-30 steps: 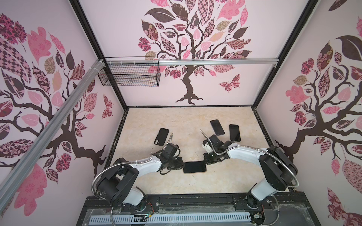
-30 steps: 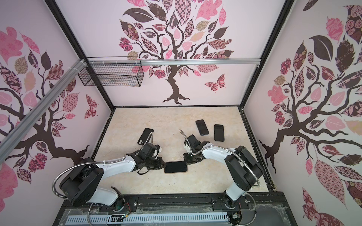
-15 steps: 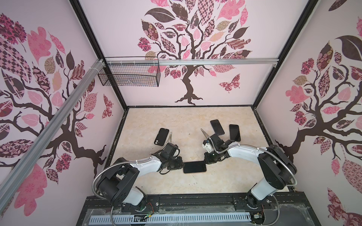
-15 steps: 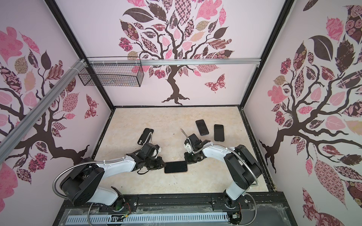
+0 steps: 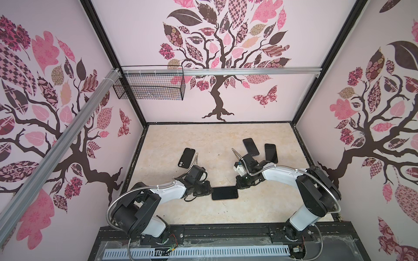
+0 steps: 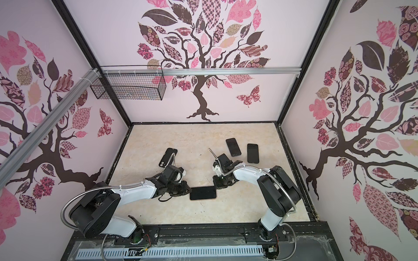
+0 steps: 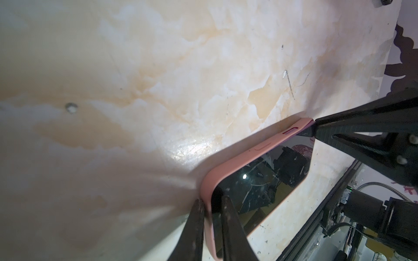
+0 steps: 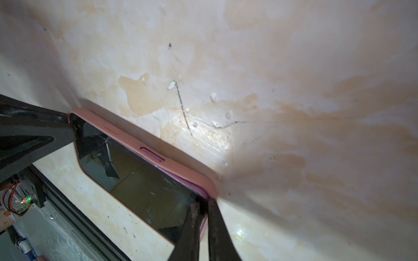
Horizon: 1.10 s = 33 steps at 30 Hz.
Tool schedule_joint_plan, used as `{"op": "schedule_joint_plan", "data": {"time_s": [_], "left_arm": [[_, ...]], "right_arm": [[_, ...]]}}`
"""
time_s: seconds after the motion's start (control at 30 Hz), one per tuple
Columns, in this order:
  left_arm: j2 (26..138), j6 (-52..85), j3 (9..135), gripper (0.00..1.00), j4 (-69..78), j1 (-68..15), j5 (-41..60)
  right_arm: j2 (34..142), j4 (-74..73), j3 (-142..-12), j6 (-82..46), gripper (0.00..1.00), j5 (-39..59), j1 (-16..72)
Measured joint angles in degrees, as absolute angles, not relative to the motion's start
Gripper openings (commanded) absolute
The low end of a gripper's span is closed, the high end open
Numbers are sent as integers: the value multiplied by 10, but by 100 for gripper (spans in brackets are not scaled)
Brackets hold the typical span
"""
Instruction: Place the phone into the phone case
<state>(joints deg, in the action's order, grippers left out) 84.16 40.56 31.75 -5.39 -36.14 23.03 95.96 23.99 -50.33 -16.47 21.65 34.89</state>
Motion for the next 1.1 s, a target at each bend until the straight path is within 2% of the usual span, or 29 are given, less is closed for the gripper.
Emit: {"op": "schedule_joint_plan", "data": {"time_s": [0.33,1.1], "left_arm": [[841,407,316,16,-53,-361,230],[821,407,307,16,-60,-367,219]], "right_arm": [[973,262,-517,-165,11,206,351],[981,303,-552,-169,11,76,422]]}}
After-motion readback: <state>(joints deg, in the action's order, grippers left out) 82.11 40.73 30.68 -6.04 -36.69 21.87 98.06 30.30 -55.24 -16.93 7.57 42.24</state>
